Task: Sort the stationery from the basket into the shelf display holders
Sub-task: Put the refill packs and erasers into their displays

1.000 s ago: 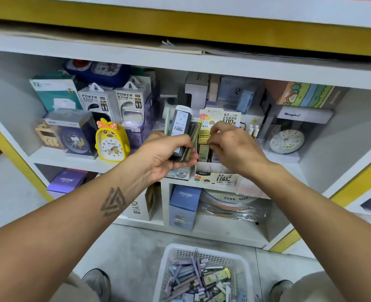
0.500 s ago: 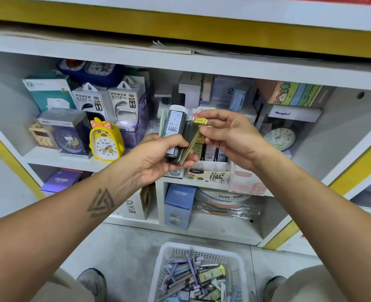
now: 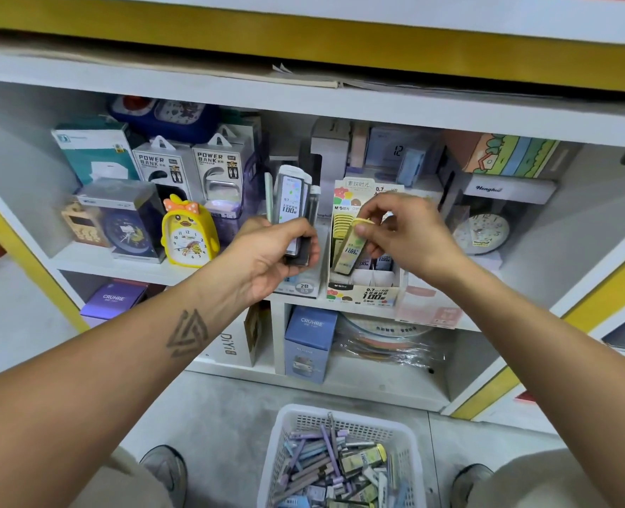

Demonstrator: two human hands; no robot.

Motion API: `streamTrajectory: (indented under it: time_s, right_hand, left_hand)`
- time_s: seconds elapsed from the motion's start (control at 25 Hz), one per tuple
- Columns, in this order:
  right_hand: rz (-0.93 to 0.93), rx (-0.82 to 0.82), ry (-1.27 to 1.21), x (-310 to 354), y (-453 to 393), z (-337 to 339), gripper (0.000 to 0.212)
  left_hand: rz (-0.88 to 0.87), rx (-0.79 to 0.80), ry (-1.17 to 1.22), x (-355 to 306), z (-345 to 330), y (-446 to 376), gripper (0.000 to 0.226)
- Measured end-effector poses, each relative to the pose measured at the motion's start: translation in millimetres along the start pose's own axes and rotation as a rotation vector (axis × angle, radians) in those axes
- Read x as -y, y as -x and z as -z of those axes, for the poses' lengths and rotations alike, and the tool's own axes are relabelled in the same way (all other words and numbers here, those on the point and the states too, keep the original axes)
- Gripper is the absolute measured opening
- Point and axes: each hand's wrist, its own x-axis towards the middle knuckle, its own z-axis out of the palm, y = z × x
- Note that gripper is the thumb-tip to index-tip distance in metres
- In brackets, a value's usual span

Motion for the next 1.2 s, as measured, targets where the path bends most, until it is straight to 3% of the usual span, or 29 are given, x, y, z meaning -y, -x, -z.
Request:
streamTrajectory:
  time_s: [0.2, 0.32, 0.4, 0.48, 0.52, 0.84, 0.96, 1.08, 1.2]
  right_hand:
    - [0.108, 0.187, 0.333, -7.4, 3.0, -11.4, 0.011]
    - [0.124, 0.138, 0.451, -3.4, 0.6, -14.5, 0.019]
    - [-0.034, 0.057, 0.064, 5.7, -1.1, -12.5, 0.028]
    - [-0.123, 0.114, -0.407, 11.2, -1.4, -9.1, 0.043]
    - [-0.125, 0.153, -0.516, 11.0, -1.9, -7.7, 0.045]
    - [-0.089, 0.130, -0.721, 4.2, -2.5, 17.3, 0.025]
    - [-0.105, 0.005, -0.621, 0.2, -2.7, 34.8, 0.009]
    - [-0.105, -0.085, -0.268, -9.9, -2.0, 50.9, 0.004]
    - [-0.040, -0.124, 0.162, -20.0, -2.7, 50.0, 0.006]
  left_hand:
    - [0.034, 0.094, -0.009, 2.0, -2.4, 2.9, 0.016]
    - [0.039, 0.121, 0.008, 1.8, -3.7, 4.7, 0.015]
    - [0.049, 0.153, 0.011, 1.7, -4.2, 5.8, 0.018]
    - [0.064, 0.193, 0.000, 2.3, -6.3, 7.9, 0.020]
    - [0.069, 0.209, -0.001, 2.3, -7.6, 8.9, 0.020]
    - [0.077, 0.262, 0.125, 1.7, -13.2, 7.3, 0.021]
    - [0.026, 0.095, 0.086, 2.2, -15.2, -0.3, 0.024]
    - [0.029, 0.035, -0.020, 6.2, -16.8, -3.9, 0.031]
    - [0.077, 0.075, -0.083, 11.6, -20.0, -4.6, 0.033]
